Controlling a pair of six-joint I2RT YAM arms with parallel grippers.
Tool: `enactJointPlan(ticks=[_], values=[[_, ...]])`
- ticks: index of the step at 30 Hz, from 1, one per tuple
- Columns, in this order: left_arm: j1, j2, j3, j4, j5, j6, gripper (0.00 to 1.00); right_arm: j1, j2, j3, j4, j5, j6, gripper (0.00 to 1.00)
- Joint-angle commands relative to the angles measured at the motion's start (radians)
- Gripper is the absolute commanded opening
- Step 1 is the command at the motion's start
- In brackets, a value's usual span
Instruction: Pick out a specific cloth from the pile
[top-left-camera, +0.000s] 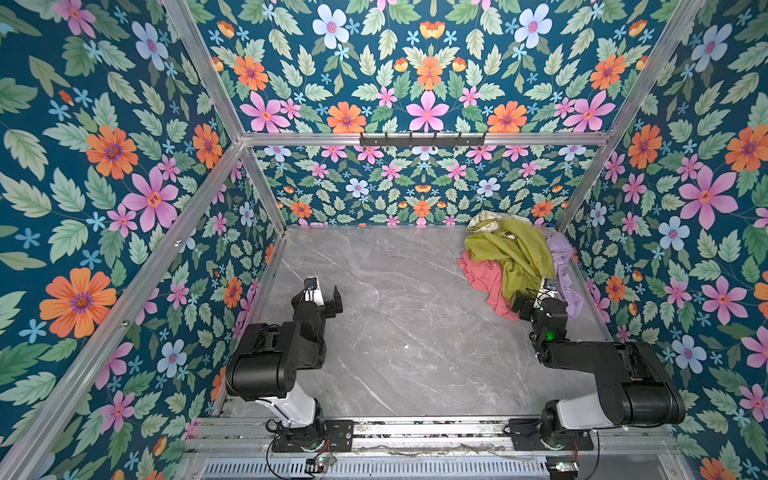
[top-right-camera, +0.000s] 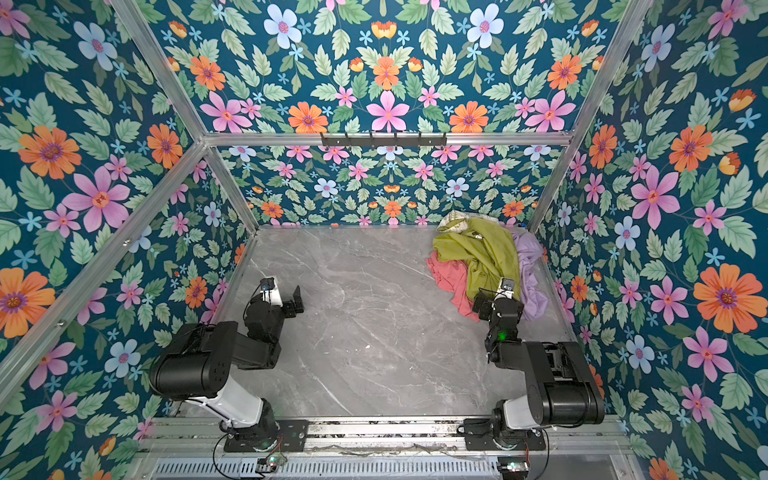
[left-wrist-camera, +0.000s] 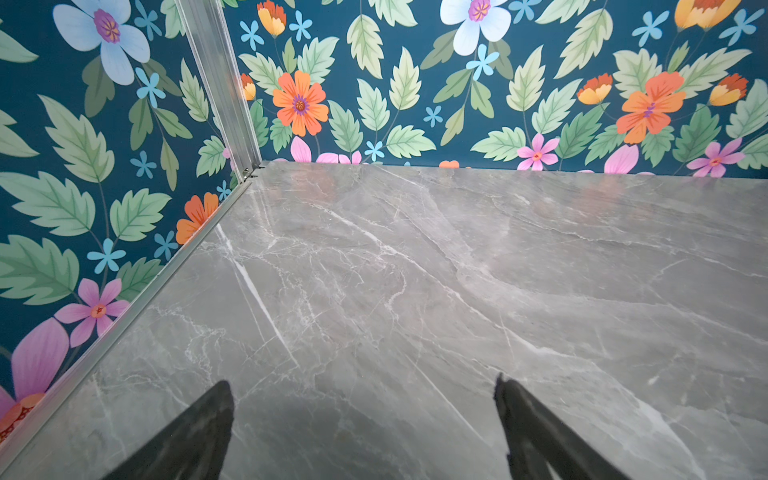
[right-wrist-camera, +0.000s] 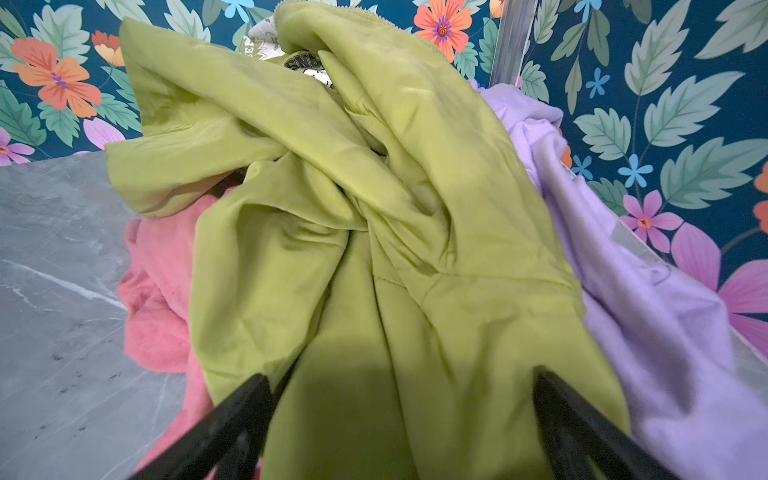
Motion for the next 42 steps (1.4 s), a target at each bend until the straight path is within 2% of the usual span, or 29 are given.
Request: enactJointPlan(ticks=[1, 4, 9, 13, 17, 20, 22, 24, 32, 36, 42], values=[[-0.009, -0.004, -0.005, 0.035, -0.014, 0.007, 1.0, 0.006, -0.009, -0.005, 0.029, 0.012, 0.0, 0.99], [-0.027, -0.031, -0.007, 0.021, -0.091, 0.002, 1.0, 0.023, -0.064, -0.006, -0.01, 0.044, -0.009, 0.99], [-0.036, -0.115, 0.048, -0.148, -0.207, -0.024, 1.0, 0.067, -0.275, 0.045, -0.243, 0.074, -0.045, 0.99], [-0.067, -0.149, 0.101, -0.261, -0.301, -0.017, 1.0, 0.068, -0.413, 0.087, -0.369, 0.039, 0.092, 0.97], [-0.118, -0.199, 0.134, -0.307, -0.37, 0.004, 1.0, 0.068, -0.443, 0.164, -0.537, 0.019, 0.231, 0.96], [-0.131, -0.242, 0.189, -0.38, -0.36, -0.097, 1.0, 0.068, -0.413, 0.226, -0.63, -0.049, 0.281, 0.96], [-0.131, -0.244, 0.285, -0.569, -0.333, -0.198, 1.0, 0.07, -0.385, 0.261, -0.672, -0.103, 0.3, 0.96], [-0.133, -0.213, 0.358, -0.677, -0.274, -0.262, 1.0, 0.078, -0.37, 0.28, -0.688, -0.141, 0.305, 0.97], [-0.163, -0.099, 0.449, -0.663, -0.018, -0.378, 1.0, 0.106, -0.327, 0.346, -0.735, -0.21, 0.3, 0.99], [-0.239, -0.042, 0.505, -0.657, 0.074, -0.406, 0.99, 0.11, -0.295, 0.381, -0.771, -0.233, 0.299, 0.99], [-0.389, 0.091, 0.621, -0.642, 0.196, -0.458, 0.92, 0.11, -0.246, 0.423, -0.819, -0.263, 0.301, 0.99]])
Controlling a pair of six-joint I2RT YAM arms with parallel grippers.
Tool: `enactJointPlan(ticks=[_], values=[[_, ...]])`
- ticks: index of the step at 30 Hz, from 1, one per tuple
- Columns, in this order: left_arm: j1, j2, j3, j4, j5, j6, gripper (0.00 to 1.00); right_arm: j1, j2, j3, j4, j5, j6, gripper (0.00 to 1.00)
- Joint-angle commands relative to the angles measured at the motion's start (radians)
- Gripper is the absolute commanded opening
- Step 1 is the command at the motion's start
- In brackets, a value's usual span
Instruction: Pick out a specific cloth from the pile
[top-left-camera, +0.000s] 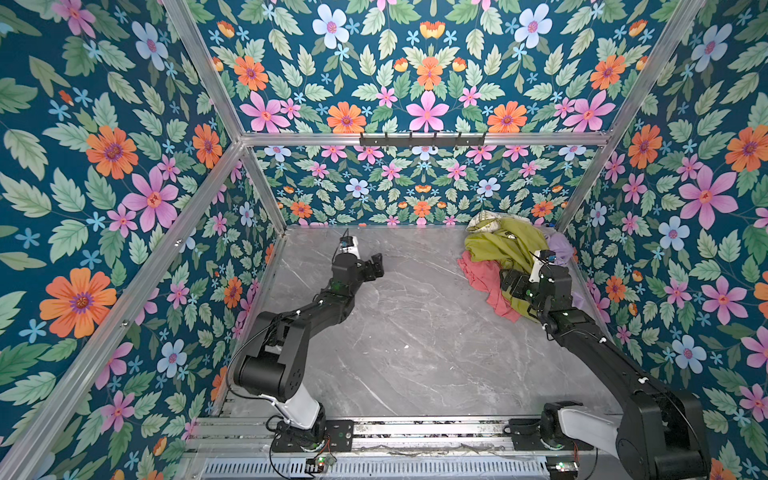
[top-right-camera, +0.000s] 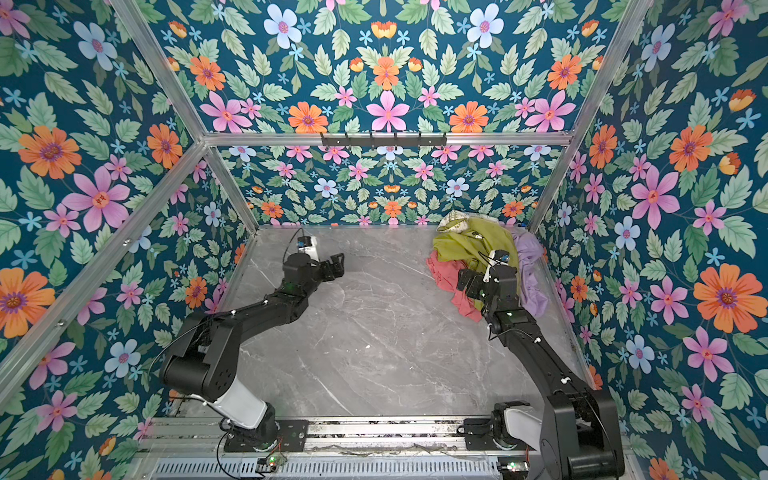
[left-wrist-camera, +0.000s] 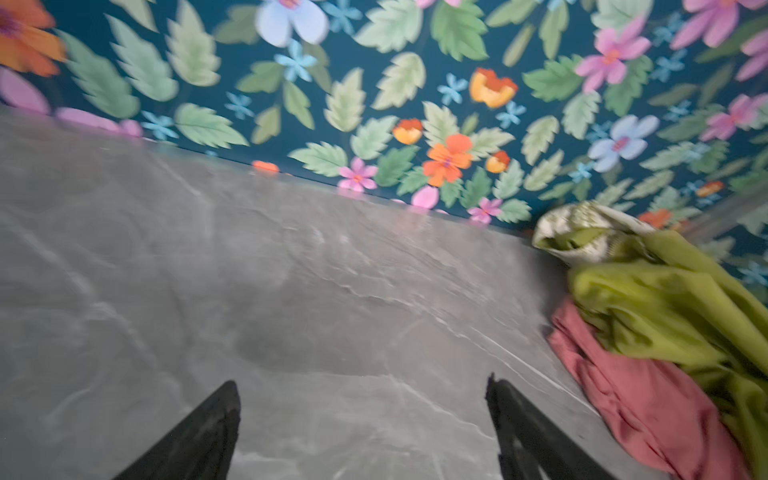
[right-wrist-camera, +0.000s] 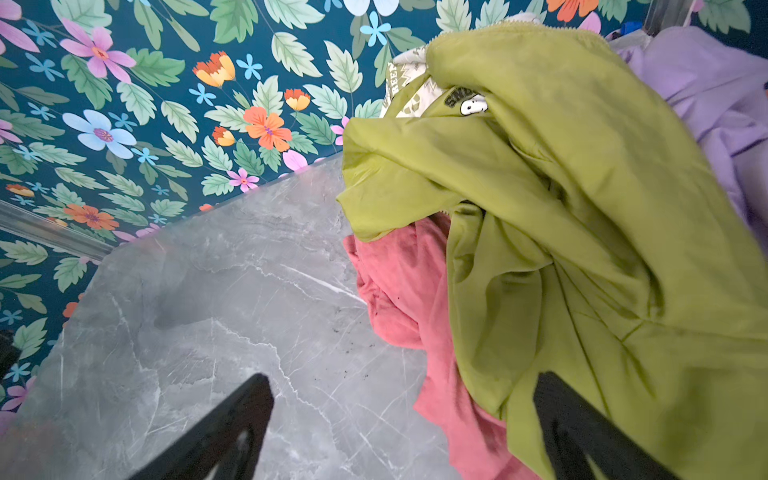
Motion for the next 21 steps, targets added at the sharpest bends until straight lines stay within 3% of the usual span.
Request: enactJointPlan(ticks=[1, 9, 14, 21], values=[[-0.057, 0.06, 0.046, 0.029, 0.109, -0.057, 0.92, 0.001, 0.016, 0.021, -0.041, -0.033, 0.011, 0.99], [-0.157, 0.209, 0.171, 0.091, 0.212, -0.151, 0.86, 0.001, 0.056, 0.07, -0.097, -0.083, 0.013, 0.99], [-0.205, 0.278, 0.255, 0.074, 0.219, -0.184, 0.86, 0.0, 0.098, 0.101, -0.099, -0.129, -0.002, 0.99], [-0.233, 0.399, 0.37, 0.057, 0.248, -0.251, 0.82, 0.001, 0.248, 0.246, -0.206, -0.091, -0.031, 0.99]])
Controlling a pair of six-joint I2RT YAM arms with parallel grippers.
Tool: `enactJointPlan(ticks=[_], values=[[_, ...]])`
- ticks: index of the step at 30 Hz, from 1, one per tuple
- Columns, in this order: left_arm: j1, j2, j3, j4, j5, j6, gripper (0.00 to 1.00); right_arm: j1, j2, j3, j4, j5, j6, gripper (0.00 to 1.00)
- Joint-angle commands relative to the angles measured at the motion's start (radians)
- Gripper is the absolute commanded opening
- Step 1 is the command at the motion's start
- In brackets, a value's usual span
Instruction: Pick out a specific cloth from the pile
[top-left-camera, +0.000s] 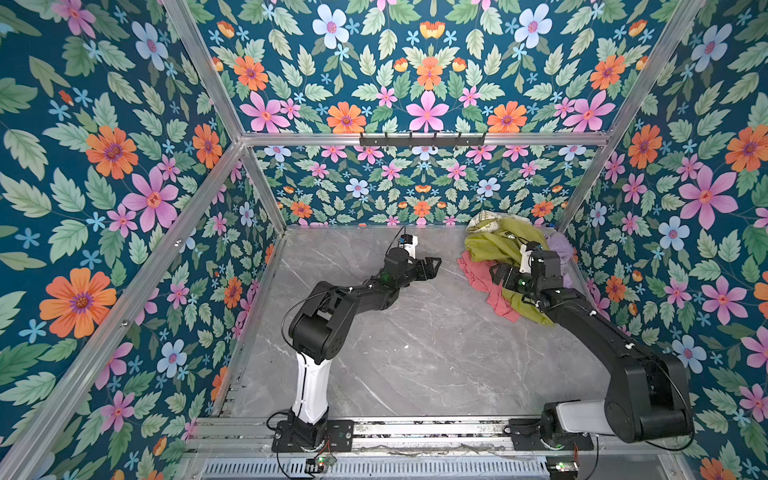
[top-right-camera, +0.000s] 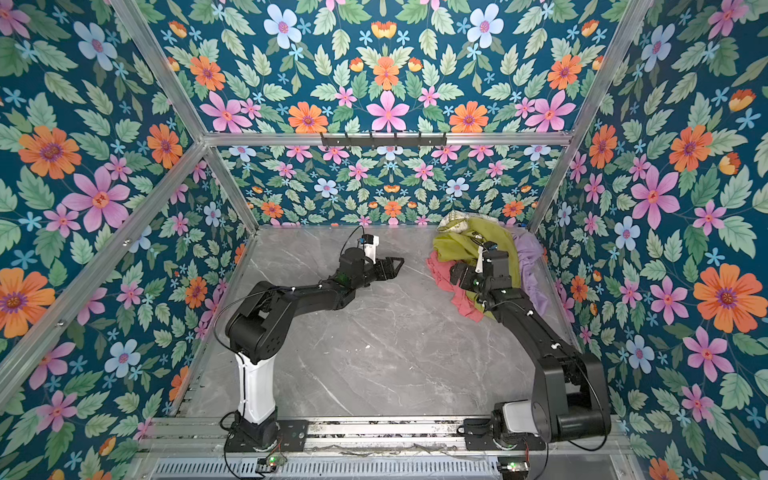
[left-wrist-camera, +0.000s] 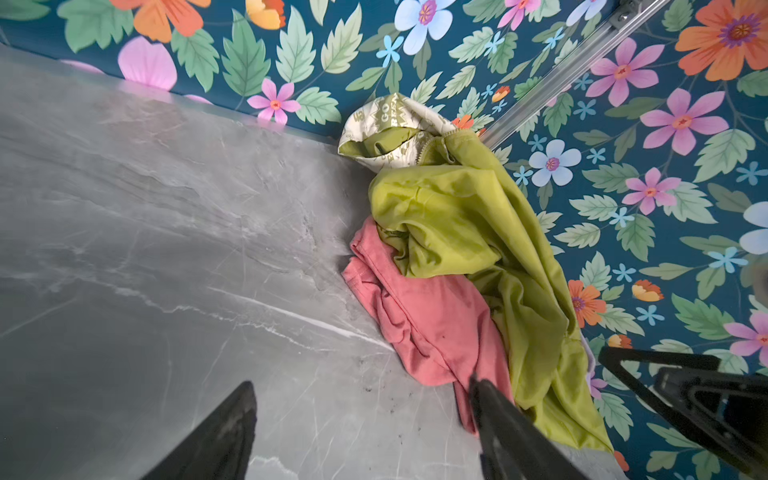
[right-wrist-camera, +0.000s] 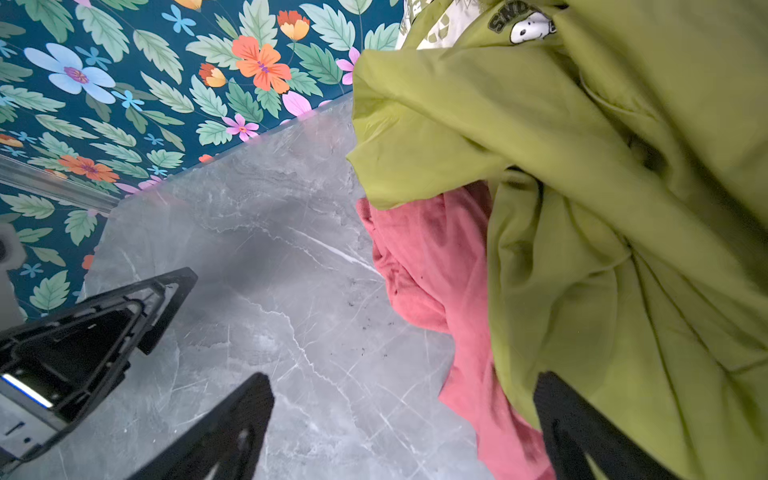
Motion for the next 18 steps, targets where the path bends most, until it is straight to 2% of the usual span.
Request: enactJointPlan(ticks=[1, 9, 18], values=[[-0.011, 0.038, 0.041, 0.011, 0.03, -0.051, 0.81, 0.0, 0.046, 0.04, -0.051, 0.018, -0.024, 1.0], [-0.053, 0.142, 0.15, 0.042, 0.079, -0.105, 0.77, 0.001, 0.111, 0.076, -0.039, -0.009, -0.001, 0.99], [-0.087, 0.23, 0.233, 0.057, 0.12, -0.155, 0.7, 0.001, 0.115, 0.073, -0.022, -0.024, 0.025, 0.99]])
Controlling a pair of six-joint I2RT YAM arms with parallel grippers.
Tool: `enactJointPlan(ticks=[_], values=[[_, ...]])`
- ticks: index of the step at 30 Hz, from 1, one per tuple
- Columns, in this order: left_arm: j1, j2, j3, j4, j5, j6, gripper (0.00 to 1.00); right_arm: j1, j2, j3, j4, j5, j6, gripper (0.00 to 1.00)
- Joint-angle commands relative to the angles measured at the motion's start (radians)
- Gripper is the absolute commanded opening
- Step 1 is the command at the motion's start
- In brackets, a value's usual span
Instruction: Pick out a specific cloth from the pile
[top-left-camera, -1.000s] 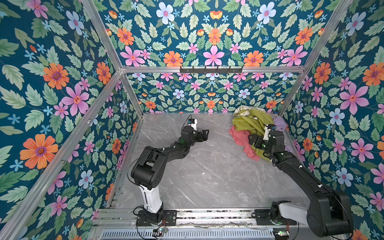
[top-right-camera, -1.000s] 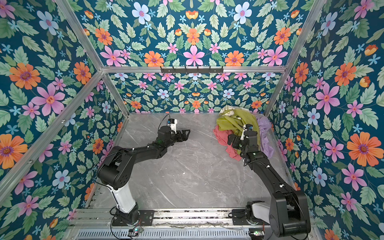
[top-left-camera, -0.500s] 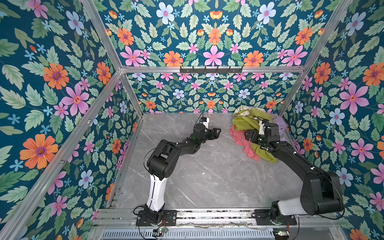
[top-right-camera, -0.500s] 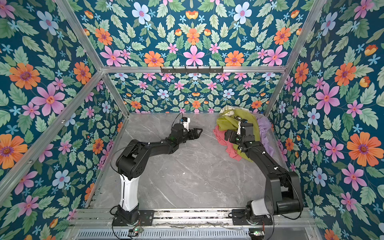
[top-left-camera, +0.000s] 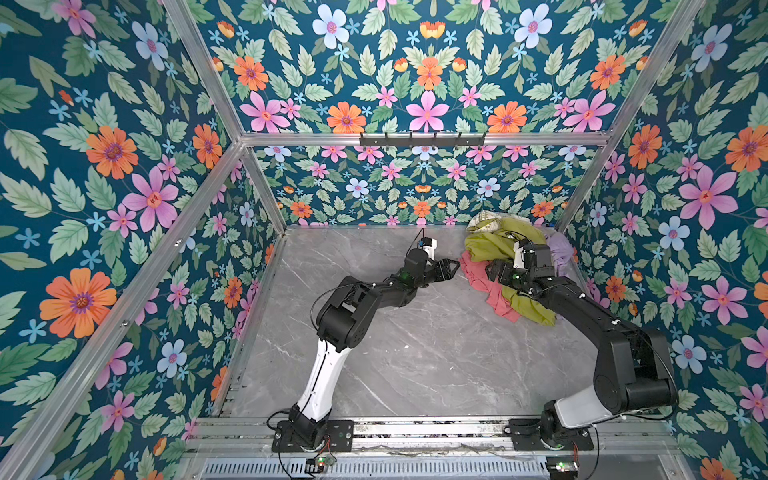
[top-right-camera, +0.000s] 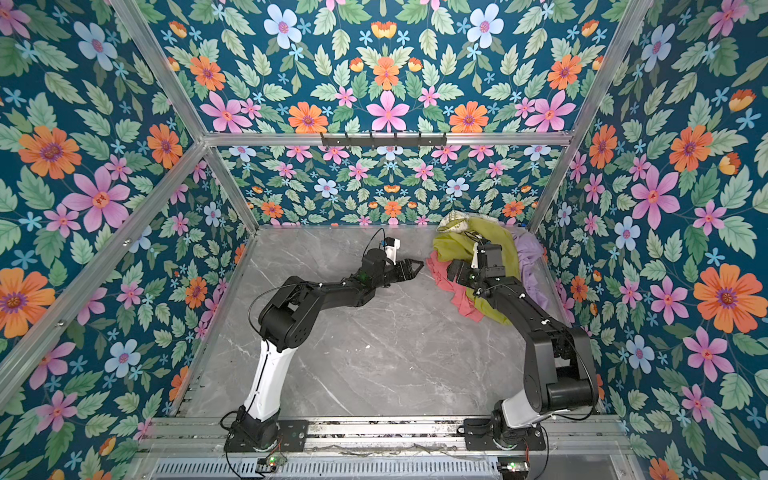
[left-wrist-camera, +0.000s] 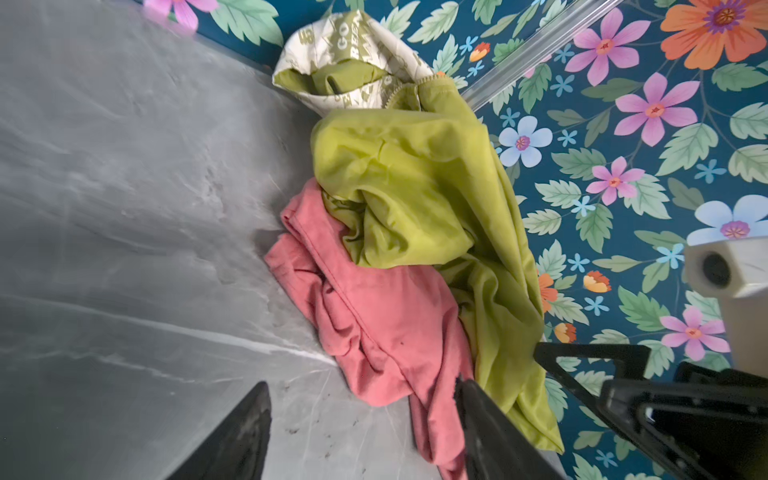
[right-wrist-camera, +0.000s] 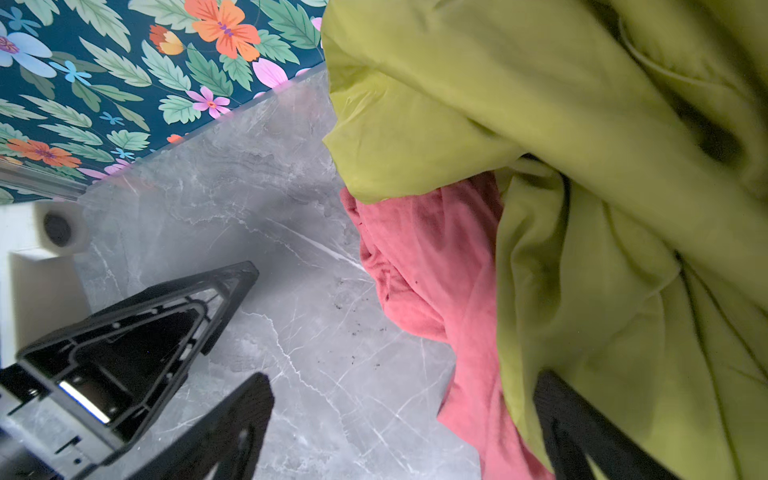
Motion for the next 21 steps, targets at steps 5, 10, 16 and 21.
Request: enactJointPlan(ticks=[5, 10, 16, 21], values=[[-0.011, 0.046, 0.044, 0.035, 0.031, -0.035, 0.67, 0.001, 0.0, -0.007, 0.027, -0.007, 0.027, 0.99], [-0.014, 0.089, 0.077, 0.03, 0.046, -0.047, 0.66, 0.0, 0.006, -0.008, 0.028, -0.011, 0.037, 0.99], [-0.014, 0.14, 0.077, 0.107, 0.079, -0.073, 0.65, 0.001, 0.01, -0.013, 0.036, -0.013, 0.043, 0.99], [-0.014, 0.173, 0.097, 0.124, 0.089, -0.093, 0.63, 0.001, 0.013, -0.014, 0.034, -0.013, 0.047, 0.99]])
